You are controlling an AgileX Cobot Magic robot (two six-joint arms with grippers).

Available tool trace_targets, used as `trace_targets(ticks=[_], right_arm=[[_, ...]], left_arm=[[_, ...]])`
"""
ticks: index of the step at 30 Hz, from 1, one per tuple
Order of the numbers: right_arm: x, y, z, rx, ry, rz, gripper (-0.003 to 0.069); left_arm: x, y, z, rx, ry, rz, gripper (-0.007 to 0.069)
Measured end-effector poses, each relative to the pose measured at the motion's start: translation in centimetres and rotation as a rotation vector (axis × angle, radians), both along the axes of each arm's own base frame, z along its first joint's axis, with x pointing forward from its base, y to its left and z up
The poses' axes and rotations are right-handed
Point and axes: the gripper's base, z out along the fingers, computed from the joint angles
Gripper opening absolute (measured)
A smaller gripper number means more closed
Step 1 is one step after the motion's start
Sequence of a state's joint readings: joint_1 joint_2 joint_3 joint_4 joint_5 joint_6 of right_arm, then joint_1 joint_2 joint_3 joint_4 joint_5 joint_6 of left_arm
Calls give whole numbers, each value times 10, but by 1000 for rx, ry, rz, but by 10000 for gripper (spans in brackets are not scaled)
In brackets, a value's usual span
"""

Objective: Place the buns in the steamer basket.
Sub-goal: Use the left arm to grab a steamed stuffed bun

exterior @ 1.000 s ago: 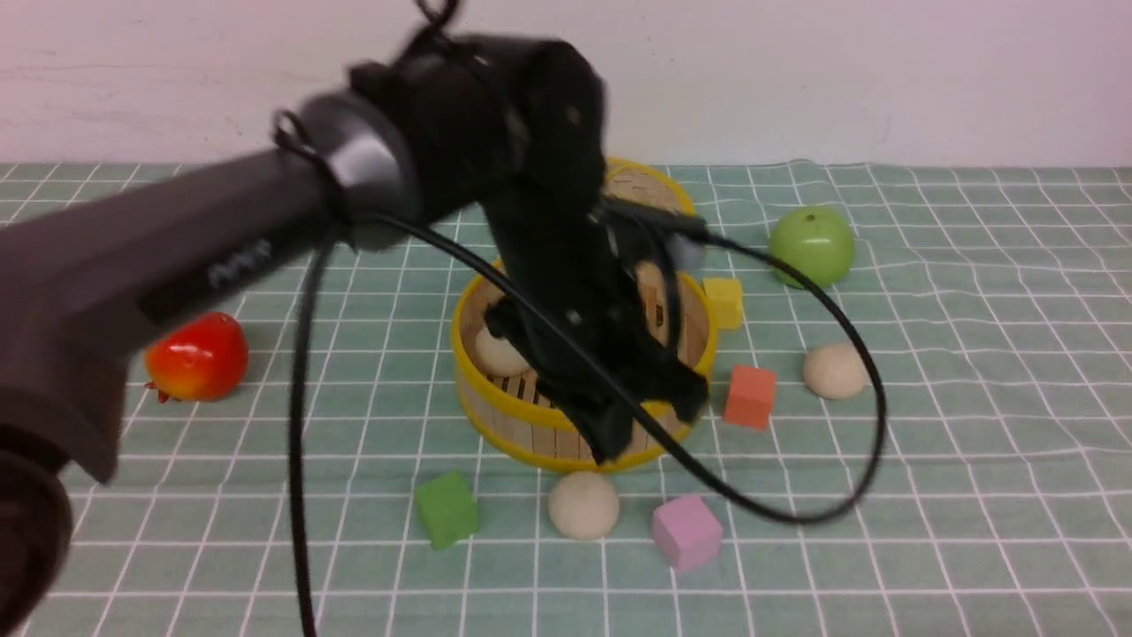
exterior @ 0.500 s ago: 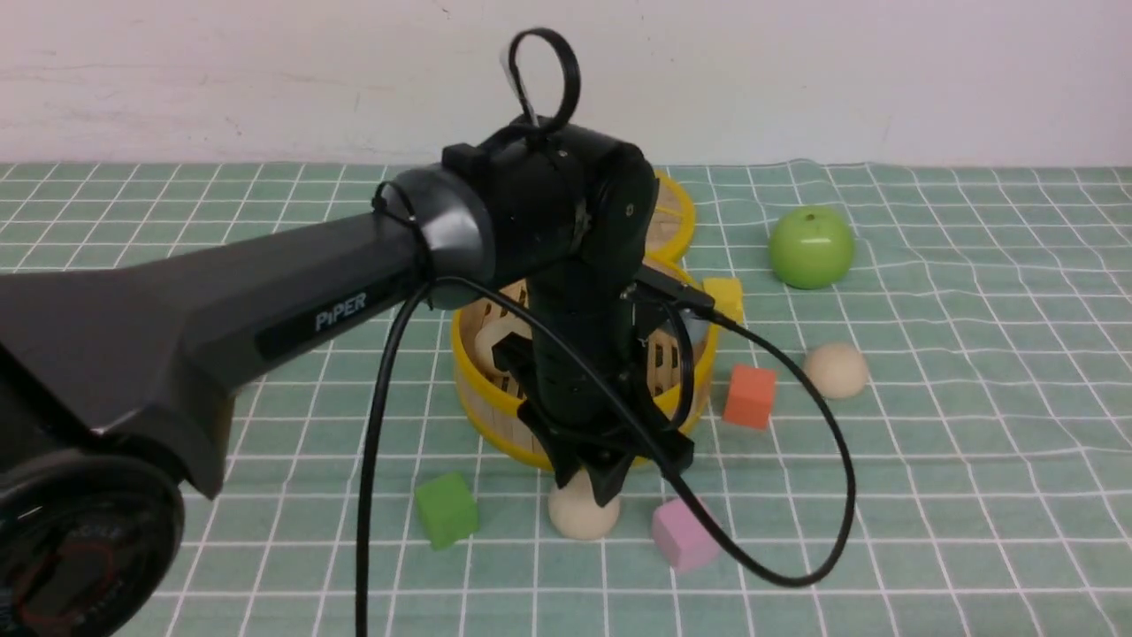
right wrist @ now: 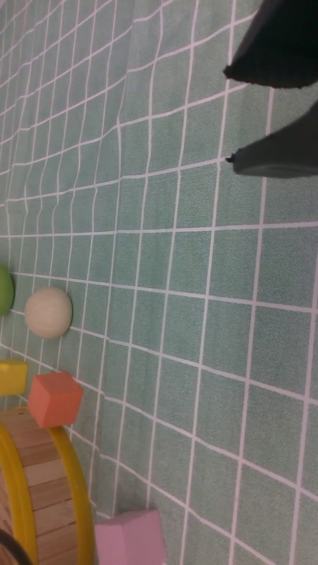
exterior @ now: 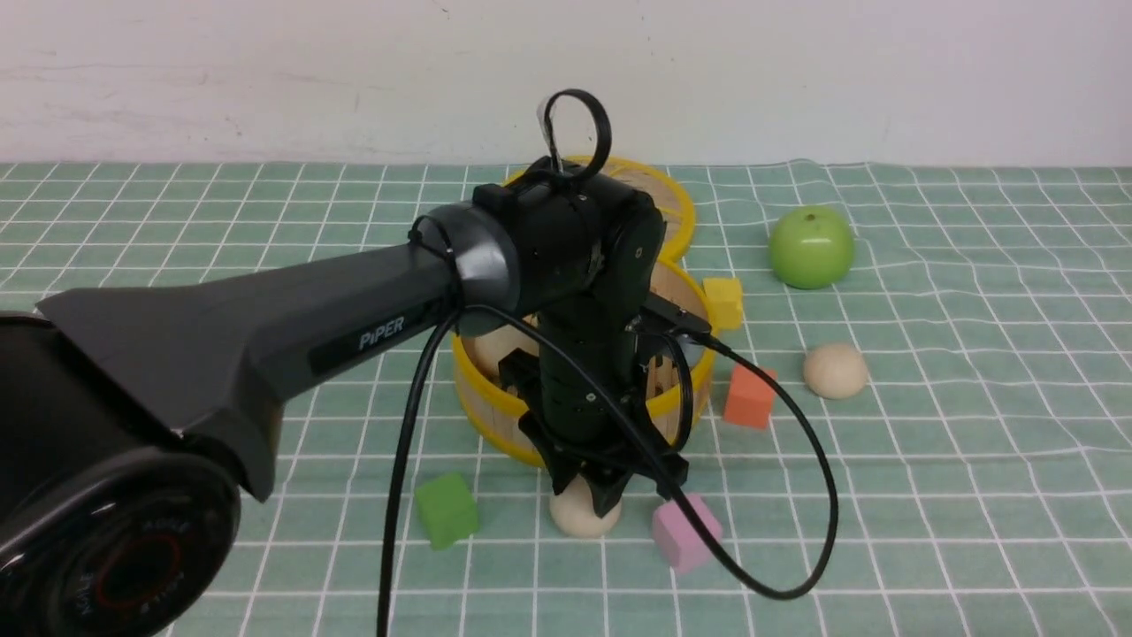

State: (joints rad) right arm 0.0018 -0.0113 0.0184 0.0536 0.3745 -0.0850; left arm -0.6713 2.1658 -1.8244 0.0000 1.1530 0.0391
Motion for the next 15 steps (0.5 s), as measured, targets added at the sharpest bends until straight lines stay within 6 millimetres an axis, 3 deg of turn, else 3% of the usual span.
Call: trace_targets(ticks=[11,12,15], right_arm=[[0,0,0,0,0,0,240],[0,0,0,0,0,0,240],[0,0,0,0,0,0,240]], left_arm=[[4,-2,-10,5,-13,-3,130],[4,-2,-12,8,-9,-3,60],[4,-2,-12,11,-6,-4,-13]])
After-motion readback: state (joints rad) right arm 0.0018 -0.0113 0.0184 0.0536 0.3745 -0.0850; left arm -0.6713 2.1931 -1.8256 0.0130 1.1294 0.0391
